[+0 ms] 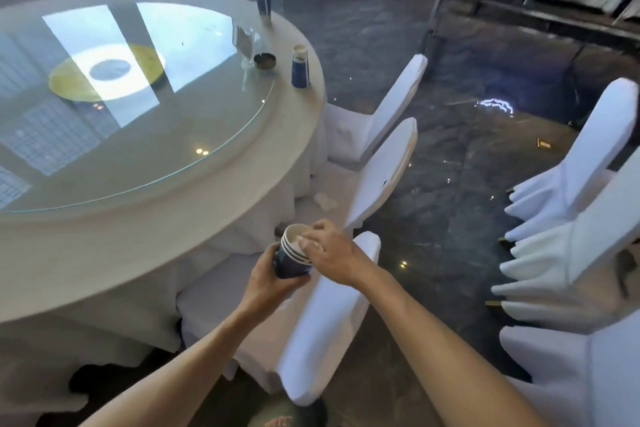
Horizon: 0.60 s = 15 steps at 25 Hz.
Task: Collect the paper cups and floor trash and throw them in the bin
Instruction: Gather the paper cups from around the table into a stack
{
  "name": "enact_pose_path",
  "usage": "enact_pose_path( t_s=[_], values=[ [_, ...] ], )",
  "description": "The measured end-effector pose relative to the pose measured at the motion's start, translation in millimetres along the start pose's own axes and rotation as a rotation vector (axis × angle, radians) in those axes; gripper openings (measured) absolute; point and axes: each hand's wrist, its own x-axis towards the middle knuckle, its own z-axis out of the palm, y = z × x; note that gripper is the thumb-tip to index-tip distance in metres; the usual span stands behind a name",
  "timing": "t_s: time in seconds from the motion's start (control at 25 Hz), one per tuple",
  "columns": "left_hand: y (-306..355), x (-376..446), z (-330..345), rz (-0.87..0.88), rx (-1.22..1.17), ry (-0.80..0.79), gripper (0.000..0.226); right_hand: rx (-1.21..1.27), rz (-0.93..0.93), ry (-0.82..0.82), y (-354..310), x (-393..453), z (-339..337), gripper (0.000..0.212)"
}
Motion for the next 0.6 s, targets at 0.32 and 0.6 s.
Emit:
enact_pose_path(
  t_s=[0.32, 0.6],
  values=[
    [23.9, 38.1, 49.9, -0.034, -0.058, 0.042, 0.072, -0.147, 0.072, -0.288, 37.4, 30.2, -46.1, 0.041],
    [22.6, 130.5, 90.8, -0.154, -0.098, 0.16, 0.084, -0.153, 0.011, -0.372, 75.1, 120.2, -114.4, 0.034]
  ],
)
